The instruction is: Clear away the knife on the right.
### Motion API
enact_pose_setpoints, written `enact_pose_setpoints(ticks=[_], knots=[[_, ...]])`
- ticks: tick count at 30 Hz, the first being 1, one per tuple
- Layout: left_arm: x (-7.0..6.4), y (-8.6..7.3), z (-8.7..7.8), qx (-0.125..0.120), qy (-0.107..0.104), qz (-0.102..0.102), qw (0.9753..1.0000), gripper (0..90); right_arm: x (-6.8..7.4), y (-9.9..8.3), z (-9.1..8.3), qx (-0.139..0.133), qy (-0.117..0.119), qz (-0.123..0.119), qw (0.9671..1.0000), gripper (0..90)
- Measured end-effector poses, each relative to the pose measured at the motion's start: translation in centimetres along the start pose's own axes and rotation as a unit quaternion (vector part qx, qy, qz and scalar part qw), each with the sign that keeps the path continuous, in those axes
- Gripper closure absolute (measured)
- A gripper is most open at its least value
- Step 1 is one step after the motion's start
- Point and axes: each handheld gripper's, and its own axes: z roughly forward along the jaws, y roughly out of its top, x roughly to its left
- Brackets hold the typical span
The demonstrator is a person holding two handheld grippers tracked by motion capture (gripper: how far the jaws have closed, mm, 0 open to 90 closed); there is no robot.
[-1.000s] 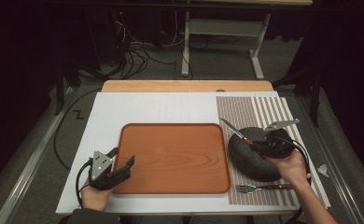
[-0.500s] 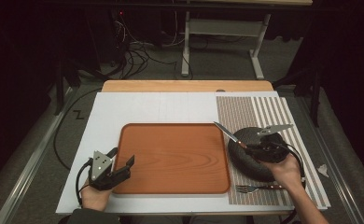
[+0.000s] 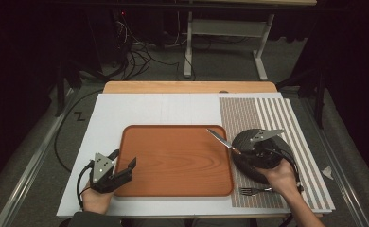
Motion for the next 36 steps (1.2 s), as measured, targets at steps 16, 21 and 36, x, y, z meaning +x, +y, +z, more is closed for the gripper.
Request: enact_pose_setpoints(ticks=[16, 21, 36], knots=[[0.0, 0.0, 0.0, -0.002, 0.0, 0.0, 1.0, 32.9, 2.8, 1.4, 1.8, 0.009, 0.02, -0.015, 0.9997, 78.0], [-0.1, 0.0, 0.0, -0.002, -0.001, 0.0, 1.0, 32.9, 3.6, 1.9, 2.7, 0.015, 0.023, -0.02, 0.9994, 78.0], [-0.1, 0.0, 0.0, -0.001, -0.001, 0.001, 1.0, 32.9, 5.0, 2.6, 4.9, 0.034, 0.031, -0.027, 0.9986, 78.0]])
